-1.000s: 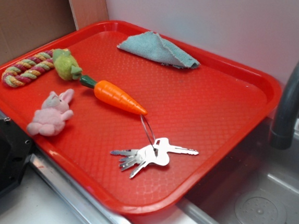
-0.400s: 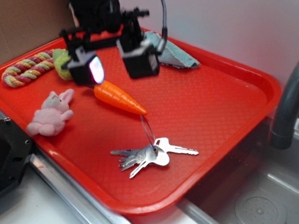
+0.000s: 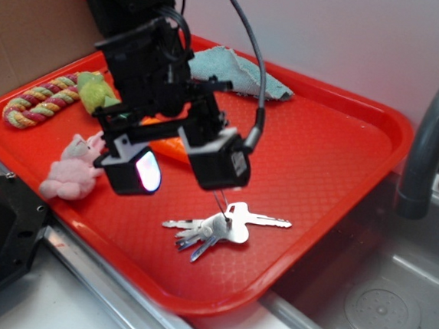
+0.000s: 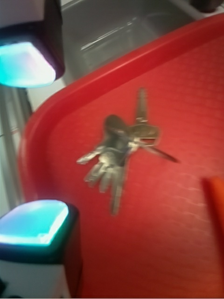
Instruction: Grab the silver keys.
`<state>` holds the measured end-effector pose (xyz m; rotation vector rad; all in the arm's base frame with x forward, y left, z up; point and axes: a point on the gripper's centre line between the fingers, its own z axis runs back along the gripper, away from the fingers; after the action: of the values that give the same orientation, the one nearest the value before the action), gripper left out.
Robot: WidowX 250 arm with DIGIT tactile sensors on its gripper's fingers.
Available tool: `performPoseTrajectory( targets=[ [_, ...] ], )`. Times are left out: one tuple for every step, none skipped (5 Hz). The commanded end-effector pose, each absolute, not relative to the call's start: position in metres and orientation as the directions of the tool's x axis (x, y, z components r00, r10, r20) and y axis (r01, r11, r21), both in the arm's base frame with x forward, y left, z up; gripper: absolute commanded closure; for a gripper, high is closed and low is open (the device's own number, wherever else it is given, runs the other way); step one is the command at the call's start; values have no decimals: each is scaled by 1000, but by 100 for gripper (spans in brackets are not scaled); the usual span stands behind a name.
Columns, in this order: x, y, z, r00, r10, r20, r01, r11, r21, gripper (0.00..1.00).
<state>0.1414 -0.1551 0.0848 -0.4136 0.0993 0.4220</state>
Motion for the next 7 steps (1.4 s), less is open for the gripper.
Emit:
performPoseTrajectory(
  targets=[
    [183, -138, 86, 892, 422, -164, -451, 803, -388, 0],
    [203, -122, 71, 877, 443, -184, -479, 792, -378, 0],
    [216, -121, 55, 878, 430, -210, -478, 797, -369, 0],
    [220, -135, 43, 882, 392, -262, -466, 807, -364, 1],
    [219, -150, 37, 888, 340, -310, -440, 826, -353, 11],
    [215, -155, 39, 896, 301, -326, -415, 831, -371, 24],
    [201, -156, 50, 907, 288, -309, -395, 835, -382, 0]
  ],
)
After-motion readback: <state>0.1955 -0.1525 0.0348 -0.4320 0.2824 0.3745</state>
